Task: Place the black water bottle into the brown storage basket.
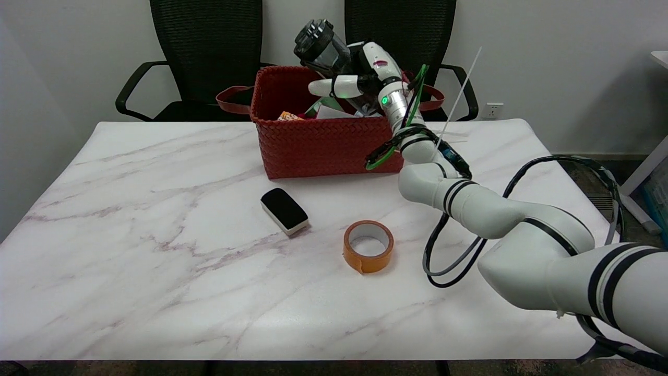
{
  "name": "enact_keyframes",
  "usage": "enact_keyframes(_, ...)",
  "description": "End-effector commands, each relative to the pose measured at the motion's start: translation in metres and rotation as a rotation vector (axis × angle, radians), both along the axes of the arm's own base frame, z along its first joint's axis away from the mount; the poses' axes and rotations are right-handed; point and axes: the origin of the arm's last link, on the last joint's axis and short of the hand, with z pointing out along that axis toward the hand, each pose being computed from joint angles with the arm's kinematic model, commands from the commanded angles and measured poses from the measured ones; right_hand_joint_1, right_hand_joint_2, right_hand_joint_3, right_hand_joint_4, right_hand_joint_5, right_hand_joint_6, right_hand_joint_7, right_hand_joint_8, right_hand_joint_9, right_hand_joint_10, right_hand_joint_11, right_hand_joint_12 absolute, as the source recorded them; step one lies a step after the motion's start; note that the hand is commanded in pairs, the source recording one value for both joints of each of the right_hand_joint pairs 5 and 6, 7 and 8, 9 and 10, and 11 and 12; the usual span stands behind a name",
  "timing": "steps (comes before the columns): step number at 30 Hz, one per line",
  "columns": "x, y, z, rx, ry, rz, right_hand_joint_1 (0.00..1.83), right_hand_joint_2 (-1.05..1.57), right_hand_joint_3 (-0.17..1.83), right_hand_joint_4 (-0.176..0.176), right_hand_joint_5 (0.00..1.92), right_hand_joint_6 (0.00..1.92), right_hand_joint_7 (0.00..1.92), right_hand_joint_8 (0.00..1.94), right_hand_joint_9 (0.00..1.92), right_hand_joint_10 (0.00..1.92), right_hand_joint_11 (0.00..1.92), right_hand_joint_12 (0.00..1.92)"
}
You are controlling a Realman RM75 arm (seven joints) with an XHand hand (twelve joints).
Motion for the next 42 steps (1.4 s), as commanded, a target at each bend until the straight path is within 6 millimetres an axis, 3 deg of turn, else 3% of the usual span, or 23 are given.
enact_keyframes(1, -0.015, -0.005, 0.006, -0.048, 0.059, -0.098, 0.88, 0.7, -0.17, 0.0, 0.91, 0.91, 1.31, 1.31, 1.14, 1.14, 0.64, 0.64)
enact_keyframes(12, -0.003, -0.007, 0.013, -0.065, 0.052, -0.068, 0.87, 0.73, -0.17, 0.0, 0.93, 0.93, 1.31, 1.31, 1.16, 1.16, 0.64, 0.64)
enact_keyframes(20, 0.003, -0.009, 0.013, -0.079, 0.104, -0.062, 0.84, 0.75, -0.17, 0.0, 0.86, 0.86, 1.17, 1.17, 0.98, 0.98, 0.44, 0.44)
enact_keyframes(27, -0.004, -0.009, 0.01, -0.065, 0.113, -0.097, 0.83, 0.73, -0.17, 0.0, 0.8, 0.8, 1.09, 1.09, 0.82, 0.82, 0.31, 0.31)
enact_keyframes(30, -0.006, -0.009, 0.01, -0.063, 0.114, -0.105, 0.83, 0.68, -0.17, 0.0, 0.74, 0.74, 1.01, 1.01, 0.65, 0.65, 0.22, 0.22)
enact_keyframes(42, -0.02, -0.006, 0.008, -0.05, 0.114, -0.148, 0.82, 0.59, -0.17, 0.0, 0.65, 0.65, 0.9, 0.9, 0.57, 0.57, 0.16, 0.16)
